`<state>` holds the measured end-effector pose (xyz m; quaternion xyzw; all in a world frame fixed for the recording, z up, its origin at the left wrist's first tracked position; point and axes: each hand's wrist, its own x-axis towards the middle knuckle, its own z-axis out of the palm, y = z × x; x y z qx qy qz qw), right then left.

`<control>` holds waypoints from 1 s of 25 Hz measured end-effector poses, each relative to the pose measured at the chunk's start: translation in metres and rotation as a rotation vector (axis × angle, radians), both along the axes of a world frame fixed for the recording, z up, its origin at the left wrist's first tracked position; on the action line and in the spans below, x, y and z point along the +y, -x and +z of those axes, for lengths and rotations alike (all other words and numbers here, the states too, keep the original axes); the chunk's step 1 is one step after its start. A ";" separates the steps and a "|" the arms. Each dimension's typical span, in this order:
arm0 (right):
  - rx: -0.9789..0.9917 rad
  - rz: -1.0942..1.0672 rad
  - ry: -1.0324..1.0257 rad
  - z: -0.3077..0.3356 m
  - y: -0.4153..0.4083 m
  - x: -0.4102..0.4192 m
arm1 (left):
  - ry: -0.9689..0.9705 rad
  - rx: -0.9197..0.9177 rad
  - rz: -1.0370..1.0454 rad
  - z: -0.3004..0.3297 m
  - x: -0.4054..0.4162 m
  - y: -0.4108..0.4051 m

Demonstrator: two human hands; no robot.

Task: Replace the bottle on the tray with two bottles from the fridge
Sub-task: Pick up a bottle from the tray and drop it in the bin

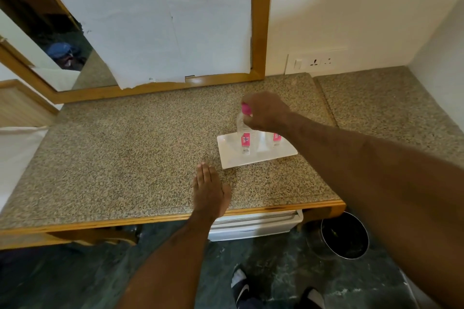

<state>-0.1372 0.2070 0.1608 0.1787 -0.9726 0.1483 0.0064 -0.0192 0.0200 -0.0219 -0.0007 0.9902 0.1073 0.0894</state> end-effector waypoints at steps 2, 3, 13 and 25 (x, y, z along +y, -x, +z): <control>0.019 0.009 -0.012 0.006 -0.004 0.001 | -0.015 0.013 0.015 0.004 0.001 -0.003; 0.030 0.011 0.003 0.010 -0.005 0.002 | -0.021 0.017 0.019 0.006 0.001 -0.006; 0.158 0.053 0.150 0.074 -0.045 0.055 | 0.053 0.139 -0.075 0.034 0.057 -0.026; 0.008 -0.165 -0.036 0.033 -0.114 0.261 | -0.008 0.093 -0.472 0.027 0.236 -0.022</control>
